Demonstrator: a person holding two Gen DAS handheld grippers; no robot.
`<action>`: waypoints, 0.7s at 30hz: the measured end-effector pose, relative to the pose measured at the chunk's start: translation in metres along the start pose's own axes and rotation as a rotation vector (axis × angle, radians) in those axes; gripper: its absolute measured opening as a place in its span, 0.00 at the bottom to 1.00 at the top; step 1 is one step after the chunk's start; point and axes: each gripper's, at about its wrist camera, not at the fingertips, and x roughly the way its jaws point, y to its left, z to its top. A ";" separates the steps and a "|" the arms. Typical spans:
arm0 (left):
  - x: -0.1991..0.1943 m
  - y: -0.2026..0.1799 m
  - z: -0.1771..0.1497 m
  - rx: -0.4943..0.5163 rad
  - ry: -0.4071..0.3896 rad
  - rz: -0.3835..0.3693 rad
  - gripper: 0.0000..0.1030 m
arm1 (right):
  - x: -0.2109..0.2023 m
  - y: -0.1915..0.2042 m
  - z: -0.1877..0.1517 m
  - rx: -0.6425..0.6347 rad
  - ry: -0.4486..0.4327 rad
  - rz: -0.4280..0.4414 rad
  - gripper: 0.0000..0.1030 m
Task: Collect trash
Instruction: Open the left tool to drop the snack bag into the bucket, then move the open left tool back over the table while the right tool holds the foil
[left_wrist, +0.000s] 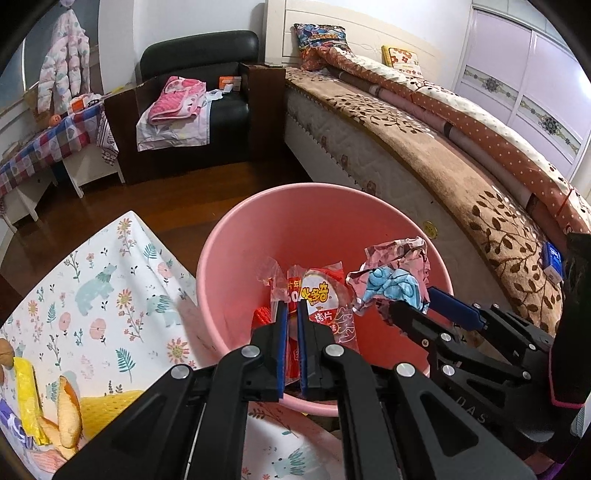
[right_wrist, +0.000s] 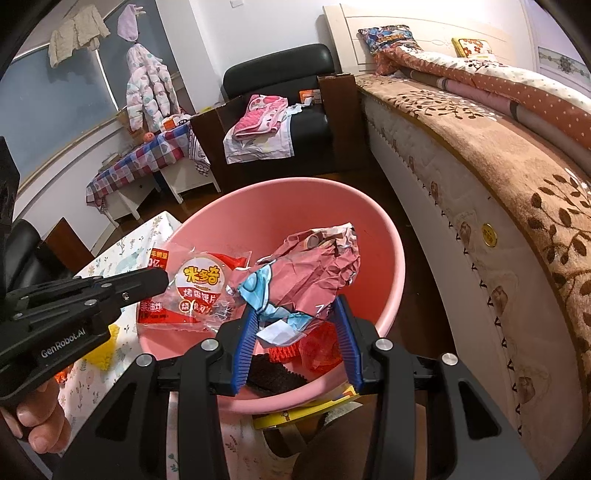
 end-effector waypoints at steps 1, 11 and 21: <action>0.000 0.000 0.000 -0.006 0.001 0.000 0.07 | 0.001 0.000 0.000 -0.001 0.001 -0.001 0.41; -0.007 0.015 -0.002 -0.069 -0.012 0.025 0.39 | 0.003 -0.002 -0.001 0.034 0.024 0.039 0.41; -0.022 0.024 -0.009 -0.088 -0.025 0.041 0.42 | -0.001 0.000 -0.003 0.059 0.041 0.068 0.43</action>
